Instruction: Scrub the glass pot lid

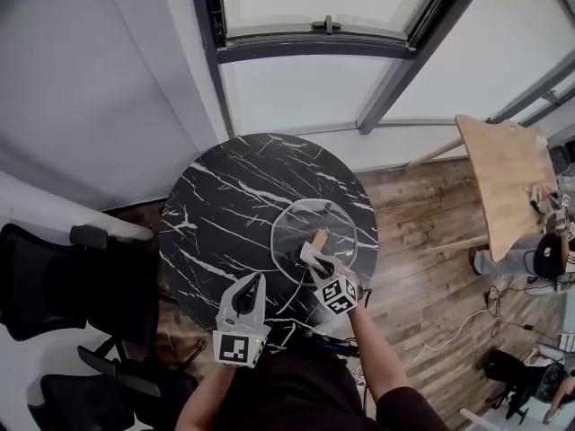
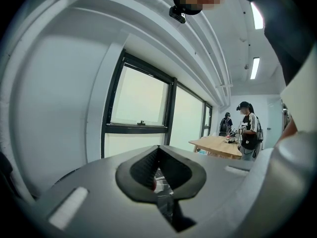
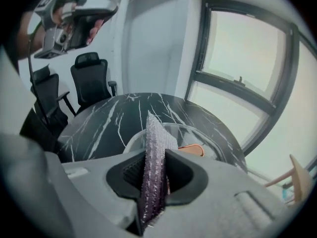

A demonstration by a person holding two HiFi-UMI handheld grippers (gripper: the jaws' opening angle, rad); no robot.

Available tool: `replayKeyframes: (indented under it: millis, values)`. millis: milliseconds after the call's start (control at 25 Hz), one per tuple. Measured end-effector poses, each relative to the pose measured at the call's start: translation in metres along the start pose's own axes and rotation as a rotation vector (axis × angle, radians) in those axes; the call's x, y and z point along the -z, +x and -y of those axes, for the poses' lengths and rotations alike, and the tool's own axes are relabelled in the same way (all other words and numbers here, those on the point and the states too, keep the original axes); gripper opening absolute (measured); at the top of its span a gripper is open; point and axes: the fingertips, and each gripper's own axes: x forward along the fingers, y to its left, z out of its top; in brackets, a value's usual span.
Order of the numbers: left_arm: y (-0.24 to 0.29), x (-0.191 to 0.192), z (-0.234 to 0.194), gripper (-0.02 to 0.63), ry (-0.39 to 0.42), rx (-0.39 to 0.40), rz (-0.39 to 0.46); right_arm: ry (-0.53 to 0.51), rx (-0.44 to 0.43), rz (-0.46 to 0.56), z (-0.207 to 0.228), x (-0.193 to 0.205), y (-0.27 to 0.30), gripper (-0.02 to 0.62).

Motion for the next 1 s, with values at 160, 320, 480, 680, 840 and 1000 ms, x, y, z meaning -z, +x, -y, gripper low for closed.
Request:
replayKeyframes:
  millis: [160,320,480,680,840,1000]
  values:
    - [-0.004,-0.006,0.005,0.003,0.014,0.002,0.012,0.125,-0.065,0.063,-0.009,-0.007,-0.012,0.071]
    - [-0.005,-0.015,0.011,0.003,0.014,0.003,0.035,0.219,-0.028,0.193,0.0,-0.039,-0.041,0.071]
    - [-0.011,-0.056,0.015,0.003,0.023,-0.035,0.148,0.364,0.085,0.404,0.024,-0.094,-0.094,0.071]
    - [-0.01,-0.104,0.023,0.003,0.066,-0.019,0.208,0.419,0.23,0.621,0.047,-0.161,-0.176,0.072]
    - [-0.011,-0.123,0.035,0.003,0.018,0.055,0.221,0.386,0.36,0.725,0.048,-0.191,-0.234,0.072]
    - [-0.019,-0.107,0.039,0.003,0.027,0.057,0.127,0.438,0.364,0.754,0.033,-0.194,-0.254,0.072]
